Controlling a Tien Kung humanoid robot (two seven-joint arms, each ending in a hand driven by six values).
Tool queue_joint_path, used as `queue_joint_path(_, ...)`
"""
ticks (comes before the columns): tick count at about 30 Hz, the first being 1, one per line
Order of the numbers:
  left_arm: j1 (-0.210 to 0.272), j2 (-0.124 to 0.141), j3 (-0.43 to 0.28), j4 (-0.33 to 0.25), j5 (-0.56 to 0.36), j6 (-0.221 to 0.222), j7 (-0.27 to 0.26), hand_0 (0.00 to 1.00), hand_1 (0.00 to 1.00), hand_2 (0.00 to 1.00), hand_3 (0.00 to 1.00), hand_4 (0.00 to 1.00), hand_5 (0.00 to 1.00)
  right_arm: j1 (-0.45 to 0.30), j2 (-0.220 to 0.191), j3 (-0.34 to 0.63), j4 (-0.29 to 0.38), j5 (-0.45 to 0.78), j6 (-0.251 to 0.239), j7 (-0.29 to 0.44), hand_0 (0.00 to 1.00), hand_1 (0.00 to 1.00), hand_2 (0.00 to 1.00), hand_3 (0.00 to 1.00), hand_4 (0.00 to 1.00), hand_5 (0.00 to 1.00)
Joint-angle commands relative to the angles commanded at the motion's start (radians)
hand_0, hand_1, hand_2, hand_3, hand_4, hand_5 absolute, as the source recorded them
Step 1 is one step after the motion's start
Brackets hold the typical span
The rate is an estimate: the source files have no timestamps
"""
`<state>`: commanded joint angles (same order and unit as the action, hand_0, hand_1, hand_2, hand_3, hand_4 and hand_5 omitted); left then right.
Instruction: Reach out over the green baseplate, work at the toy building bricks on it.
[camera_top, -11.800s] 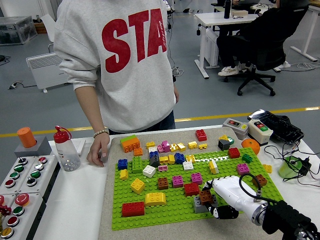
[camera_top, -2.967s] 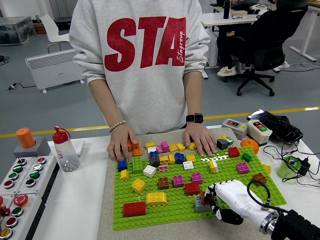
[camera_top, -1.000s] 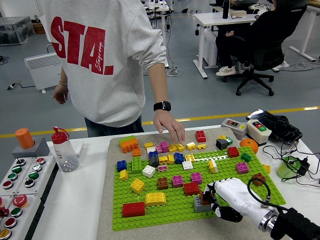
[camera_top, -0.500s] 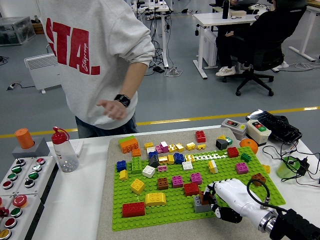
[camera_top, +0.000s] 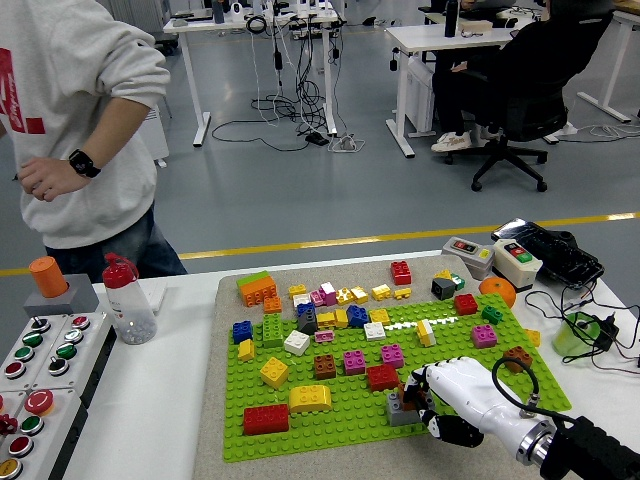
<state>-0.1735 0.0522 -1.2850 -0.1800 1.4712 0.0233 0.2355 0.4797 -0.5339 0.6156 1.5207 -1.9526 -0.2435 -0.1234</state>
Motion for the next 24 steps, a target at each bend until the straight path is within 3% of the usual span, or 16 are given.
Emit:
queue_joint_path(15,-0.006,0.001,0.001,0.000,-0.002,0.000,-0.001,0.650,0.683,0.674,0.569,0.286,0.998,-0.007,-0.002,0.036,0.011,-0.002,-0.013,0.002,0.569,0.603,0.587,0.555,0.308,0.133)
queue_joint_path(19,-0.006,0.001,0.001,0.000,-0.001,-0.001,-0.001,0.650,0.683,0.674,0.569,0.286,0.998,-0.020,0.000,0.070,0.014,0.008,-0.040,0.016,0.569,0.603,0.587,0.555,0.308,0.133)
queue_joint_path(20,-0.007,0.002,0.000,0.000,0.000,-0.001,-0.001,0.651,0.683,0.674,0.571,0.286,0.998,-0.029,0.004,0.088,0.011,0.023,-0.061,0.027,0.616,0.650,0.645,0.602,0.309,0.133)
queue_joint_path(24,-0.008,0.002,0.000,0.000,0.001,-0.001,-0.002,0.651,0.683,0.674,0.571,0.286,0.998,-0.058,0.020,0.142,0.006,0.096,-0.114,0.066,0.616,0.650,0.645,0.602,0.309,0.133)
